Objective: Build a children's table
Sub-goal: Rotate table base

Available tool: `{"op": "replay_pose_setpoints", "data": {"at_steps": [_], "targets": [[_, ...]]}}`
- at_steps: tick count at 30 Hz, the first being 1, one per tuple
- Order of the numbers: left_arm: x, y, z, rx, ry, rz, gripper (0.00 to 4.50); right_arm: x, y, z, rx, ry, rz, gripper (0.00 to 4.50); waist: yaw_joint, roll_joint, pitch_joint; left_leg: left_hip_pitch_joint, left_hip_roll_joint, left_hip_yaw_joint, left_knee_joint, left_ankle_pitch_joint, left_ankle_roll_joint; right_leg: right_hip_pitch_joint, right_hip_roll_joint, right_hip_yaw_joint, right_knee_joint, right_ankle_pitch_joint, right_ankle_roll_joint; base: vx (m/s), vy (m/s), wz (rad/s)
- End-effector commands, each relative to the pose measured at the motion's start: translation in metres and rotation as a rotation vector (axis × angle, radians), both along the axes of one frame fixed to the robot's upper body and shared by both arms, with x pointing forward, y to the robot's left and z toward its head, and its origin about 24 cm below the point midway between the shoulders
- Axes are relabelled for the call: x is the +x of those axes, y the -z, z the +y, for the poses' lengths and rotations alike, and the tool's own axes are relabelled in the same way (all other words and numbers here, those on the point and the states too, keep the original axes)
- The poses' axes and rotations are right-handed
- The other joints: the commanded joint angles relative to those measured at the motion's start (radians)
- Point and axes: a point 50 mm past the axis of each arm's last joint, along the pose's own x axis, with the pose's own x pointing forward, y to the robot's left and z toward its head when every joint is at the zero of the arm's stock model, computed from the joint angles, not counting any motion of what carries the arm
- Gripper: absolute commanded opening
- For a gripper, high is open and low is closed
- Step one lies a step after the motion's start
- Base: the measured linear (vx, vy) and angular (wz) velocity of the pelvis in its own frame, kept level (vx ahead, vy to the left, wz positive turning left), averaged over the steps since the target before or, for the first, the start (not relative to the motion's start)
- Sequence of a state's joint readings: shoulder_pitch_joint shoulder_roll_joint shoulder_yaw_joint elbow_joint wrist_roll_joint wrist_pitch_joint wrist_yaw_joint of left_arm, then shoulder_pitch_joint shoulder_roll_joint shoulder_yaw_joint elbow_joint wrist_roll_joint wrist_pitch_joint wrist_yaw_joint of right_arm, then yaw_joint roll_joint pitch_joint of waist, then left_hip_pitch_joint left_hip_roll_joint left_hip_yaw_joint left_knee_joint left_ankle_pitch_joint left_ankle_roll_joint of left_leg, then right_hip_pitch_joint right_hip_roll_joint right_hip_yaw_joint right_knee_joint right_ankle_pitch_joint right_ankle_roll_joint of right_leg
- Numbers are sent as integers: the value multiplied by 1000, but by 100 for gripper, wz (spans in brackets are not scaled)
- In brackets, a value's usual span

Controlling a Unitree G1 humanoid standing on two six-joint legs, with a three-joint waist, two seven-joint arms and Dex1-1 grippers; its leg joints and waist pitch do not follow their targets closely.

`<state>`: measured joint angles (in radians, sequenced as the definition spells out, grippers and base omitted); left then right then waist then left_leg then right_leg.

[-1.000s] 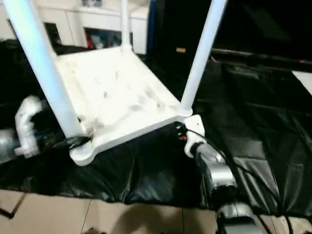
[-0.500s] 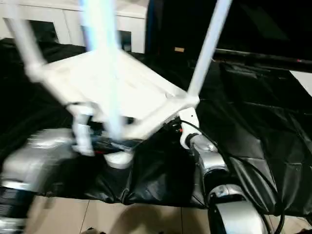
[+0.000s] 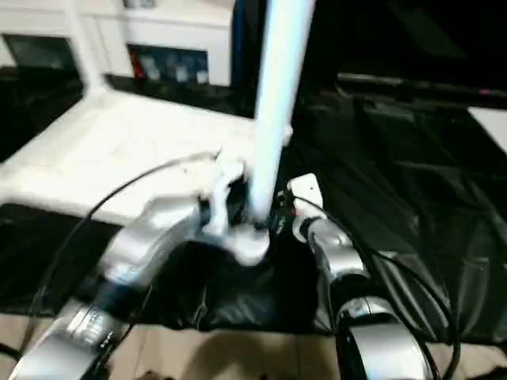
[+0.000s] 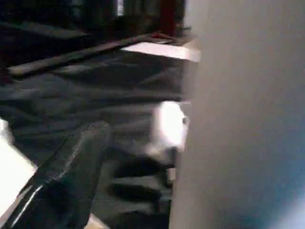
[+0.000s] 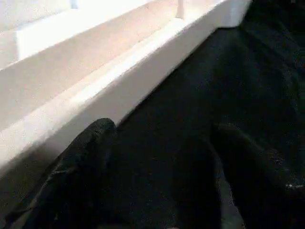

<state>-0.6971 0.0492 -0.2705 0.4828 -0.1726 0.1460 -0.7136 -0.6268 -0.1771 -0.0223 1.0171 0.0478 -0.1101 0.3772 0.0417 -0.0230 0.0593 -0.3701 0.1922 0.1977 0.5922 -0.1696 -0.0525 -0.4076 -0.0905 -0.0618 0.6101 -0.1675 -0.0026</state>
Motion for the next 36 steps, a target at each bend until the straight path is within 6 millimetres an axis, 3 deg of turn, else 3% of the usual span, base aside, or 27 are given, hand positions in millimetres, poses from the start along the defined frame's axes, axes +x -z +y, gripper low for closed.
{"op": "replay_pose_setpoints", "data": {"at_steps": [1,2,5,6,7,8,12,14,16,17,18,20,21,22,28,36], "targets": [[4,4,13,42,4,-14,445,-5,-4,-22,13,38,-38,372,13,8,-75,8,27,-18,-64,-259,27,58,-47,37,-75,-204,-226,0,0,0],[3,6,17,54,35,-16,445,-7,-4,-26,14,30,-41,372,16,6,-77,7,27,-17,-62,-234,43,60,-46,36,-71,-163,-239,0,0,0],[-4,12,27,79,142,13,445,-13,-4,-30,26,-30,-45,372,16,7,-75,5,25,-14,-61,-236,60,60,-47,35,-74,-172,-252,0,0,0],[-6,15,32,92,186,26,445,-16,-4,-31,25,-65,-46,372,17,11,-74,5,27,-14,-62,-253,64,59,-47,35,-77,-200,-248,0,0,0],[-7,18,35,104,208,32,445,-18,-4,-31,20,-89,-46,372,15,10,-72,5,25,-15,-63,-263,65,58,-46,35,-79,-220,-243,0,0,0],[-7,21,40,122,226,40,445,-20,-5,-33,13,-115,-46,372,15,17,-72,11,27,-15,-65,-292,54,53,-46,34,-83,-268,-237,0,0,0],[-5,32,59,203,269,56,418,-29,-7,-39,-26,-208,-42,372,26,22,-70,16,33,-17,-71,-321,31,49,-45,35,-84,-300,-218,0,0,0],[2,37,71,299,261,43,398,-39,-12,-43,-48,-321,-36,372,31,11,-68,17,32,-15,-71,-326,40,47,-42,35,-91,-311,-206,0,0,0],[6,39,79,368,272,35,384,-47,-18,-44,-61,-417,-31,372,40,14,-69,18,33,-15,-70,-322,45,48,-45,37,-89,-311,-194,0,0,0],[6,38,80,377,275,35,372,-49,-19,-44,-63,-434,-30,372,48,14,-69,14,35,-17,-72,-303,49,52,-48,38,-86,-300,-183,0,0,0],[7,39,82,389,285,46,372,-51,-20,-44,-55,-458,-21,372,50,5,-72,14,37,-17,-70,-292,48,50,-51,38,-82,-288,-188,0,0,0],[9,40,85,413,309,69,346,-57,-23,-45,-47,-520,5,372,59,8,-71,12,37,-15,-68,-264,53,51,-54,37,-78,-263,-215,0,0,0],[9,40,85,413,309,70,334,-57,-24,-45,-47,-522,6,399,59,8,-71,12,37,-15,-68,-264,53,51,-54,37,-78,-263,-215,0,0,0],[11,42,87,428,315,92,334,-62,-26,-47,-53,-559,22,399,60,2,-69,10,34,-13,-67,-263,59,51,-53,36,-81,-279,-211,0,0,0],[17,41,86,478,336,103,277,-69,-30,-50,-62,-596,49,448,61,0,-66,9,33,-16,-68,-276,53,48,-58,36,-93,-359,-184,0,0,0],[21,41,86,549,343,98,209,-77,-35,-50,-53,-642,76,450,69,3,-68,10,36,-18,-68,-262,58,51,-59,35,-89,-311,-196,0,0,0]]}}
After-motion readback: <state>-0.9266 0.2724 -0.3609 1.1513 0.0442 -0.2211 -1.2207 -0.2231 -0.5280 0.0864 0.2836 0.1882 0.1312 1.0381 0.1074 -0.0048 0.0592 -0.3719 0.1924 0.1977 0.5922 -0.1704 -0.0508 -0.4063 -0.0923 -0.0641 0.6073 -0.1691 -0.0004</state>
